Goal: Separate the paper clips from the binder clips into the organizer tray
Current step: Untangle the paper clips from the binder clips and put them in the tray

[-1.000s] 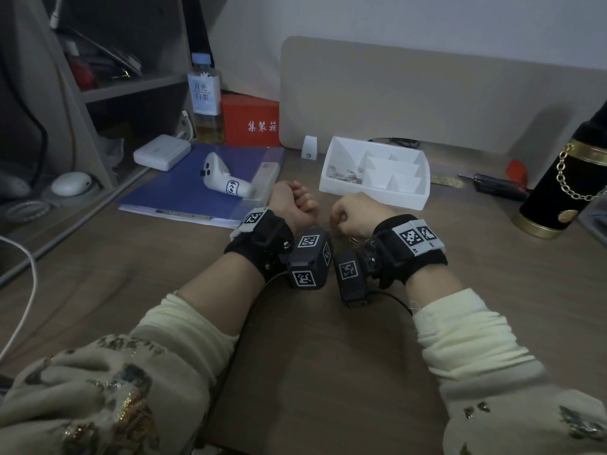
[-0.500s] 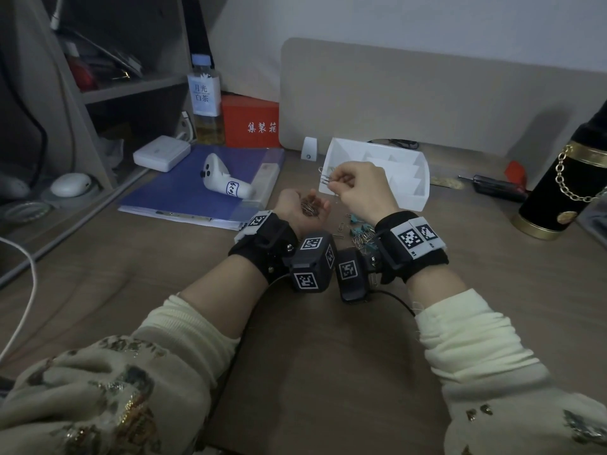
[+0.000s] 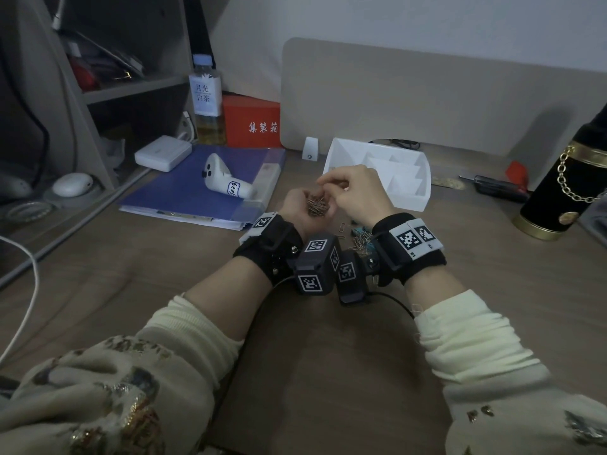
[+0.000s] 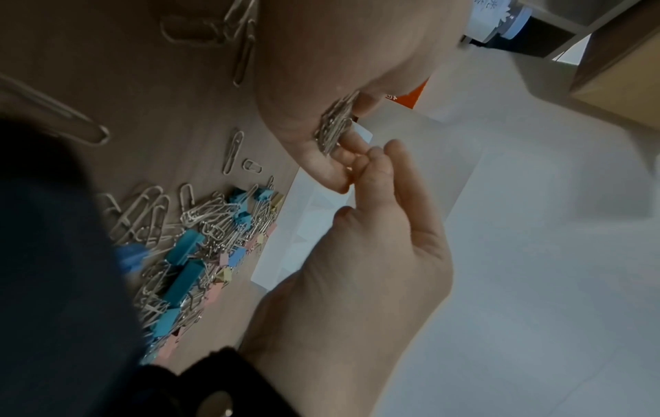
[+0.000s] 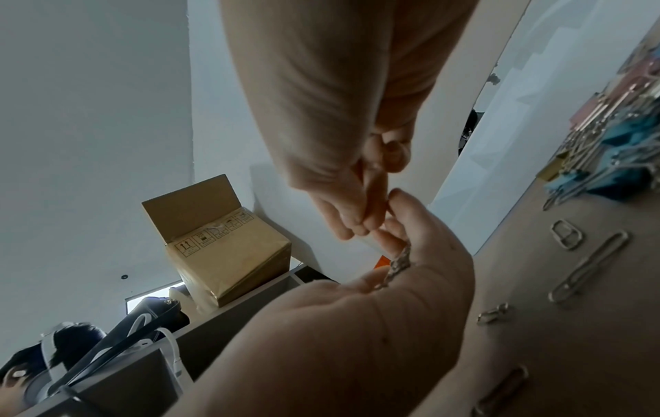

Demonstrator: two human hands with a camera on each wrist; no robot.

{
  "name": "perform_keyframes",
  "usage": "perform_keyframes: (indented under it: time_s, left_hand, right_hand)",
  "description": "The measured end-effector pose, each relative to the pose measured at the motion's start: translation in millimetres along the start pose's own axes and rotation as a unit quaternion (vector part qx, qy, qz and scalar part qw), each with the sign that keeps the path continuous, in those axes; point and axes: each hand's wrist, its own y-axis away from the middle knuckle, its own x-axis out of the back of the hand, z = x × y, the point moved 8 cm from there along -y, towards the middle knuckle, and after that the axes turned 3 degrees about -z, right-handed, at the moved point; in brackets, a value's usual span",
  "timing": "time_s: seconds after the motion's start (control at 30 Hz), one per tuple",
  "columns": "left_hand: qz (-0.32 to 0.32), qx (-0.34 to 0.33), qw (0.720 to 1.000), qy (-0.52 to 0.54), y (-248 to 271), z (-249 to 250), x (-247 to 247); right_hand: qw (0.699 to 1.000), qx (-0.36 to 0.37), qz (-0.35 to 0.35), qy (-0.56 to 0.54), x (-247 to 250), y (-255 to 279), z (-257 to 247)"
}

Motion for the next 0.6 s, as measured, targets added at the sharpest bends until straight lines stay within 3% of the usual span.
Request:
perform_keyframes:
  time_s: [0.13,0.27,0.4,0.5,0.6]
  left_hand:
    - [0.001,-0.037,0.999,-0.007,3.5,11.4,0.1]
    - [0.001,-0.081,0.996,-0.029,8.7,24.0,0.4]
    - [0.009,-0.114,0.993,-0.009,12.0,46.9,3.9]
    - [-0.005,-0.125,0.991,0.051,13.9,65.6,5.4]
    - [-0.018,-0.110,0.992,0.060,11.3,68.0,4.7]
  right_hand:
    - [0.996,0.051,0.062,0.025,7.0,-3.3,-4.9]
    - [0.997,0.021,0.031,0.063,2.6,-3.9,3.3]
    - [0.987,-0.058,-0.097,0.116,-15.6,-3.3,26.6]
    - [0.951,-0.097,-0.245,0.162,-38.3,7.6,39.1]
    - [0.927,-0.100,-0.316,0.179,-59.2,18.1,39.6]
